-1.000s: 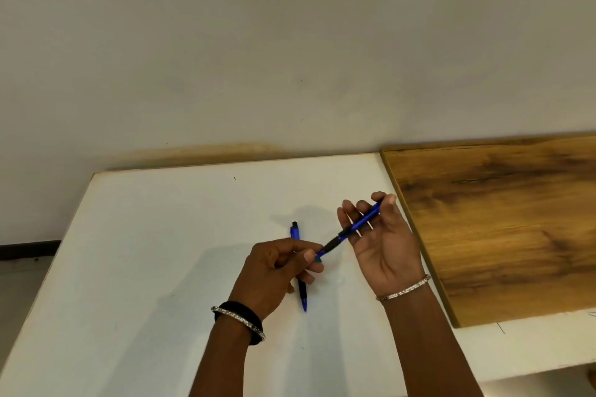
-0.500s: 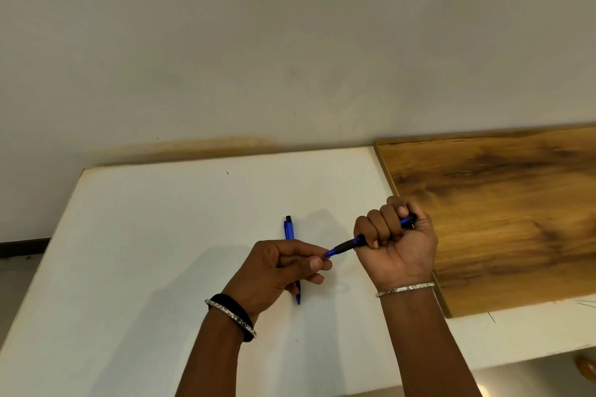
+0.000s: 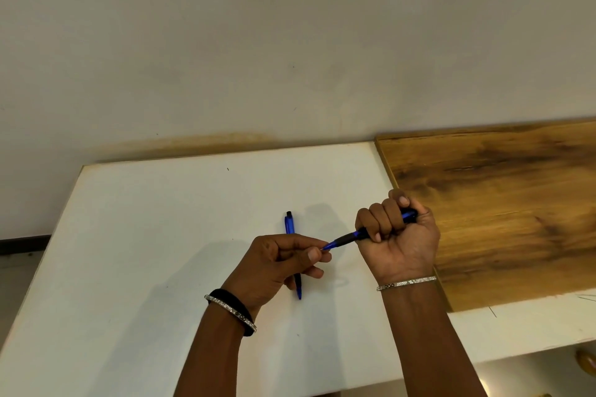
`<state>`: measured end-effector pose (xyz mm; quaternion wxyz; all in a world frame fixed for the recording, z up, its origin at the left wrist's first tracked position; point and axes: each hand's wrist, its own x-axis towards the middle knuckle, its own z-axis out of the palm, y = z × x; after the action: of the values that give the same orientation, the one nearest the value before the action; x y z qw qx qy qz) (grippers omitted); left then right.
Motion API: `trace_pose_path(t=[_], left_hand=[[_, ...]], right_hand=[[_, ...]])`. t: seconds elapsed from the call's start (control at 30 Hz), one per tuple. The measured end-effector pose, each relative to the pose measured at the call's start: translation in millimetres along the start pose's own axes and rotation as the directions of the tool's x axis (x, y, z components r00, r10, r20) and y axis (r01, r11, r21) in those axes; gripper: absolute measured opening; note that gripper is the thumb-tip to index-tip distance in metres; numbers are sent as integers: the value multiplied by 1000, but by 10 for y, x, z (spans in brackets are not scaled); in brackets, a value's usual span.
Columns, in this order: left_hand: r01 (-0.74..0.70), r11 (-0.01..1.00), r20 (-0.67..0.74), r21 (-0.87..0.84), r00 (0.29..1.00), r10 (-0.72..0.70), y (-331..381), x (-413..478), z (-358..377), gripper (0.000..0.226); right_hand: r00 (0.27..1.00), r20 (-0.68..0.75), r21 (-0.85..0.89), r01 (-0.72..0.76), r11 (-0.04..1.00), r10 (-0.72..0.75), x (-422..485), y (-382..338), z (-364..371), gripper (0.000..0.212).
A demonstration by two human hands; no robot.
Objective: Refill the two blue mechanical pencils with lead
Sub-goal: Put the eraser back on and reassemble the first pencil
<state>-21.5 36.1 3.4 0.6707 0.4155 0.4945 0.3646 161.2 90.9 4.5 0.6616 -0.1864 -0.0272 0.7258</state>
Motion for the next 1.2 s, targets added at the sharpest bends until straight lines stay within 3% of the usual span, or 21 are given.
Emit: trace_pose_path(t=[0.43,0.57,0.7,0.83,1.2], left_hand=[[-6,1000,-2,-2,1000,6,-1,-9,-9,26],[-6,1000,-12,-3,1000,6,-3,-6,-18,23],[-3,1000,-7,3,1000,3,-4,-8,-17,25],[-3,1000,-12,1,1000,3,-2,-8,-20,26],[-7,1000,-10,9,1000,7,-3,-5,-17,20]], right_hand=[[998,36,-12,44,999,-43,-10,13,4,33],[997,50,-38,63,997,-61,-7,5,20,23],[996,54,-40,68,997,-65,0,14,9,33],[995,71,-48,72,996,-68,-2,5,27,24],[994,94,-15,49,999,-47,6,8,4,38]])
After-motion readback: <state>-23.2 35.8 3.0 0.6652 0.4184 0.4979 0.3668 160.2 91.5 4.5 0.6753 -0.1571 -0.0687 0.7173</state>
